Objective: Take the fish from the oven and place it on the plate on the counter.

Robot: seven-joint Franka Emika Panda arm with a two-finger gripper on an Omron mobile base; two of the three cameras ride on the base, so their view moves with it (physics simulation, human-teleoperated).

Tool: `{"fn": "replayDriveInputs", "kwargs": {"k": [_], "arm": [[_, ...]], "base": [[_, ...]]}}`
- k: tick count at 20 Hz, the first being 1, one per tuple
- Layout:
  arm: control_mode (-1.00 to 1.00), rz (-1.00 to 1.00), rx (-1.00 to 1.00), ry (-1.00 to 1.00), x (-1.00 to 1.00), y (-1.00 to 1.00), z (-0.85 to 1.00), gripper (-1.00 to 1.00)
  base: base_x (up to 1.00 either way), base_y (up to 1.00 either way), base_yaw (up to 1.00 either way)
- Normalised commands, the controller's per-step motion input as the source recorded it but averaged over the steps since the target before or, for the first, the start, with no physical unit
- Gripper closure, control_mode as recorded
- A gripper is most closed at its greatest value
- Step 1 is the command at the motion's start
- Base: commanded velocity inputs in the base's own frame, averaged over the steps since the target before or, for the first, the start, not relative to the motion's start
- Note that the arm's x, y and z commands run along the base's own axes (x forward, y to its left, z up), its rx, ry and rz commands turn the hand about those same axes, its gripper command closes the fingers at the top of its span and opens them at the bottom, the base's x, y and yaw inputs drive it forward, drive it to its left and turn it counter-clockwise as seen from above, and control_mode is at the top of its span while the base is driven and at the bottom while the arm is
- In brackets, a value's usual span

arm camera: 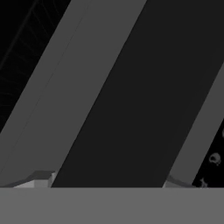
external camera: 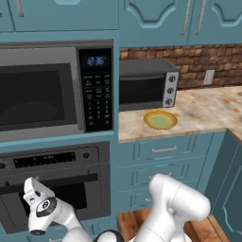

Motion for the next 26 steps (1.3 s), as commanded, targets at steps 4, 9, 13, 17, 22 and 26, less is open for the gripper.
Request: {"fn": "replayDriveInputs", "kwargs": {"k": [4,9,13,17,22,26], "arm": [[-1.00,-0.09,0.00,0.00,-0.69,0.00,0.00,1.00],[-1.00,-0.13,0.00,0.00,-0.87,0.00,0.00,1.00],[-1.00,-0.18,0.05,0.00,-1.00,0.00,-0.07,1.00],[-1.00,-0.22,0.07,0.00,-1.00,0.00,-0.14,-1.00],[-1.00,-0.29,0.07,0.00,-1.00,0.04,-0.36,-1.00],[-1.00,-0.30,0.03,0.00,-1.00,0.20,-0.42,-1.00]], "base": [[0.00,0.00,0.00],[0.00,0.00,0.00],[0.00,0.00,0.00],[0.00,0.00,0.00],[0.00,0.00,0.00],[0.00,0.00,0.00]]}}
